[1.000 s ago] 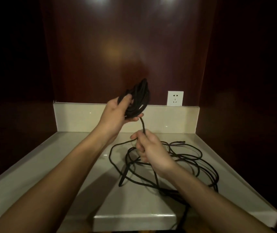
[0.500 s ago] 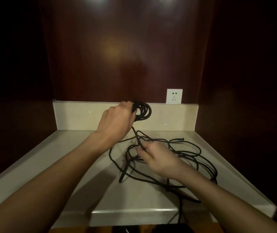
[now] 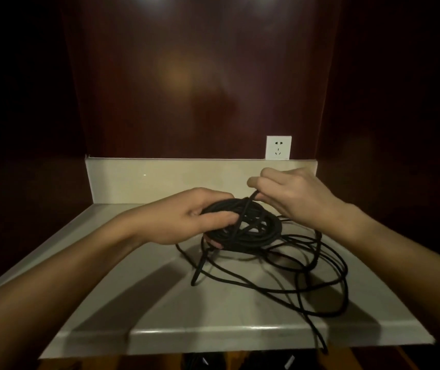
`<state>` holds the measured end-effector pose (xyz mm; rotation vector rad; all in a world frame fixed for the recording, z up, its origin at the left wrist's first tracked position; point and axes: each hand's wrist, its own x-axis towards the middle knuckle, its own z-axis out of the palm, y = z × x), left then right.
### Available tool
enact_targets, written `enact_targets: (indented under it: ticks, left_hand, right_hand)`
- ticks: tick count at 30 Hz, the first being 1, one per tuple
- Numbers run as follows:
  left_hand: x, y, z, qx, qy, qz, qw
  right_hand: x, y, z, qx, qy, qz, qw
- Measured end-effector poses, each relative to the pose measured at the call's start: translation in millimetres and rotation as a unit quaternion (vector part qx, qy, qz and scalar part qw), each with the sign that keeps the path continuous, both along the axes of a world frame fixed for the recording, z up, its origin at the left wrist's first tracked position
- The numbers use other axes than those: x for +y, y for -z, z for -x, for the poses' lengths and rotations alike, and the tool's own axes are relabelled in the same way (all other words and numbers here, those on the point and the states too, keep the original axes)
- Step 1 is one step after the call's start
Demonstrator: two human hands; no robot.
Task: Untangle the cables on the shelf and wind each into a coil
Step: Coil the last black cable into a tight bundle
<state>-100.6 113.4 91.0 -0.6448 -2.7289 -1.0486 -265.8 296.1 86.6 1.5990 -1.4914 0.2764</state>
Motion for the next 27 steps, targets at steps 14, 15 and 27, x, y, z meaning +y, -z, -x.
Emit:
enact_targets:
  ticks: [14,15,27]
  left_hand:
    - [10,14,18,-0.031,0.026,-0.431,0.901]
    - [11,14,21,-0.003,-0.010,-0.438,0.899]
    - [-10,27,42,0.163,-0.306,-0.248,0.904]
  right_hand:
    - [-61,60,-57,-0.616,-0.078,0.072,0.780]
    - [-64,65,-59,-0.612,-0.075,0.065,0.785]
    - [-34,84,-61,-0.592,-0.026,-0.069,0.802]
